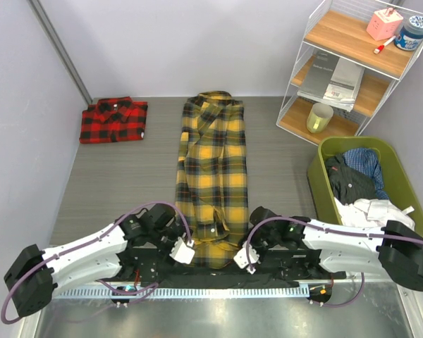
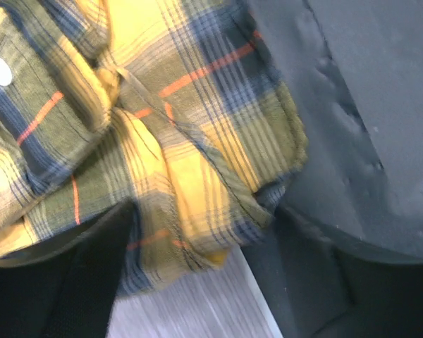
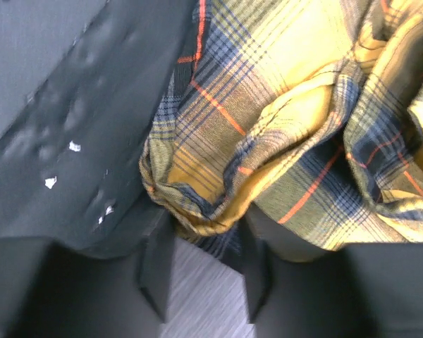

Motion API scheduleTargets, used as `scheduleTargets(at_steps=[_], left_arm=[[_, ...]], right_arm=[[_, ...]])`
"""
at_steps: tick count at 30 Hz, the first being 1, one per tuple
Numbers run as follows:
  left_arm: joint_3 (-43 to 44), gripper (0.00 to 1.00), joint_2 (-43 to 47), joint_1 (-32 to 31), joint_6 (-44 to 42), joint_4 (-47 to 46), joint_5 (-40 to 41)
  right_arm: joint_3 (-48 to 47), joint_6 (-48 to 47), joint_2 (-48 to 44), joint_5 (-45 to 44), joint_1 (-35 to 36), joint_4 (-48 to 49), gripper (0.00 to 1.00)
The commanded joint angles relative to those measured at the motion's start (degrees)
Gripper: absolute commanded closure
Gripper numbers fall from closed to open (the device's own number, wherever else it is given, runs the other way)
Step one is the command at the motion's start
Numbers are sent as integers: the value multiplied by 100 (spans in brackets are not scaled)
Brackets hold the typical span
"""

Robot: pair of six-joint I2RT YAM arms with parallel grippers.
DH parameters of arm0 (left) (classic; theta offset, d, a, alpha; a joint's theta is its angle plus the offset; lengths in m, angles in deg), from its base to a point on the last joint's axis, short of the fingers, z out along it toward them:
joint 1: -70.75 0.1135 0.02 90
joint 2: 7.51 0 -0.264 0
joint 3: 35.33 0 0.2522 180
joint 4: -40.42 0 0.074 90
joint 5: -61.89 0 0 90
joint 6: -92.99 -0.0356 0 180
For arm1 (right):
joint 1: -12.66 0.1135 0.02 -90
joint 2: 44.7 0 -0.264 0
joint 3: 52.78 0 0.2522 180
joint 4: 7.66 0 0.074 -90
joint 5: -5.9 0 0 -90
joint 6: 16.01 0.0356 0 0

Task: Fold and stack the long sleeve shirts
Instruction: Fold the shirt

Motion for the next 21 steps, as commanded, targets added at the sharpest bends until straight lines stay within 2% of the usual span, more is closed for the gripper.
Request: scheduleTargets(at_steps=[1, 2, 3, 6, 7, 8, 9, 13, 21], left_arm=[[-32, 35, -166, -19, 239, -474, 188], [-32, 42, -131, -19, 265, -483, 152], [-24, 56, -96, -28, 266, -413, 135], [-15, 76, 123, -28, 239, -211, -14], [20, 81, 298, -28, 257, -71, -59], [29, 93, 387, -45, 300, -18, -85], [47, 99, 483, -89, 397, 35, -111], [301, 100, 1002, -133, 712, 351, -235], [442, 100, 1073, -116, 1118, 177, 319]], right_arm=[[46, 383, 117, -260, 64, 518, 64], [55, 426, 64, -277, 64, 509, 69], [55, 470, 20, -304, 64, 509, 72], [29, 646, -269, -374, 73, 317, 83], [11, 716, -366, -374, 81, 229, 91], [-33, 778, -585, -383, 81, 167, 94], [-50, 831, -682, -374, 99, 27, 97], [-270, 1340, -1149, -409, 117, -211, 99], [-429, 1903, -1448, -963, 90, -89, 99]])
